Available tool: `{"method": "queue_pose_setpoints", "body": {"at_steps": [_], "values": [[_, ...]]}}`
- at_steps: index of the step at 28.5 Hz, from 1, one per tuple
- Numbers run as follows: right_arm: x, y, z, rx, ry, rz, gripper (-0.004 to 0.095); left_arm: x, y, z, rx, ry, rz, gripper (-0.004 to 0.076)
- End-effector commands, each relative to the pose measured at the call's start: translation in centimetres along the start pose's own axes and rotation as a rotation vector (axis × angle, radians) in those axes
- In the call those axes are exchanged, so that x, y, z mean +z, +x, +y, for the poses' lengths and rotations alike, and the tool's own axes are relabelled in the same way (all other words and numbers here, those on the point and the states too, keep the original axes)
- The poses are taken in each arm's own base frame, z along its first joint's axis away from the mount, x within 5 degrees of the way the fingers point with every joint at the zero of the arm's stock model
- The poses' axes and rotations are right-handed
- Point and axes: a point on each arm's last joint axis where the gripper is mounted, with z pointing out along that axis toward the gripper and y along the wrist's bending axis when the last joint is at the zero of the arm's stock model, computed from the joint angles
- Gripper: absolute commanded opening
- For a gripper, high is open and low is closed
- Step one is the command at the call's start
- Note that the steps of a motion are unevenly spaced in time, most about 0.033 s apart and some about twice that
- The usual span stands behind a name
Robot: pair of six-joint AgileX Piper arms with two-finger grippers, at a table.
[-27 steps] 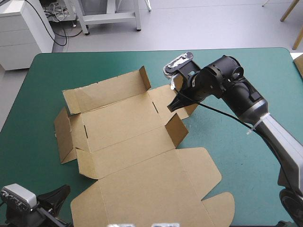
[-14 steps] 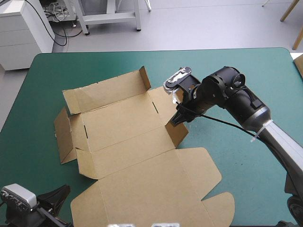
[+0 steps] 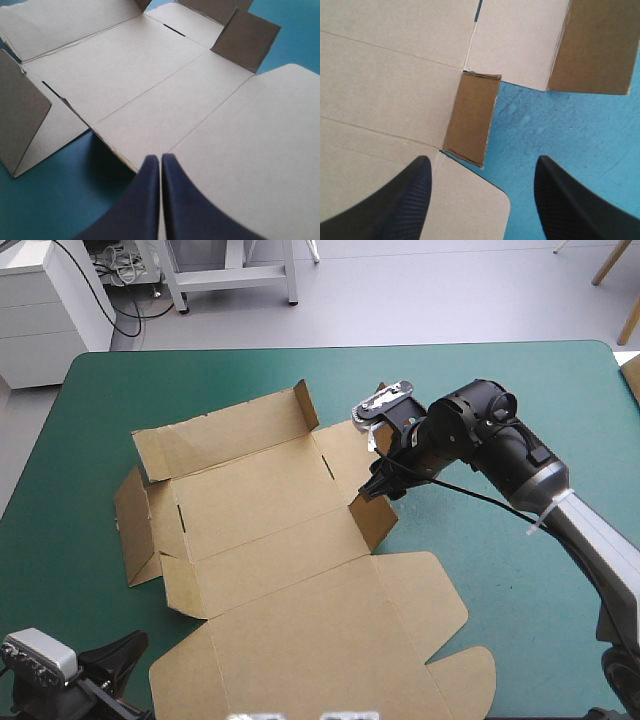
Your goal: Fold the box
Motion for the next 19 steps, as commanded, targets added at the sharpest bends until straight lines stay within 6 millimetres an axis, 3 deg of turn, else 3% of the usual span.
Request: {"method": "queue_pose_setpoints", "body": {"at_steps": [1,7,14,19], "values": [[-0.3,-0.7,-0.6,0.039,-0.021,-0.055,0.0561,-0.2,-1.2,-0.1,-0.009,0.017,-0.076,-0.0008],[3.0,-1.1,-0.7,0.041,-0.037,0.021,0.0561,-0.2,-1.2,-0.1,-0.009,0.017,-0.076,-0.0008],[5.3,-1.2,-0.8,0.028,-0.045,0.075,0.056,-0.2,-1.2,-0.1,-0.009,0.017,-0.076,-0.0008],[7.1,-0.1,-0.9,0.012,-0.042,0.148,0.056,-0.2,-1.2,-0.1,-0.009,0.017,-0.076,-0.0008]]}}
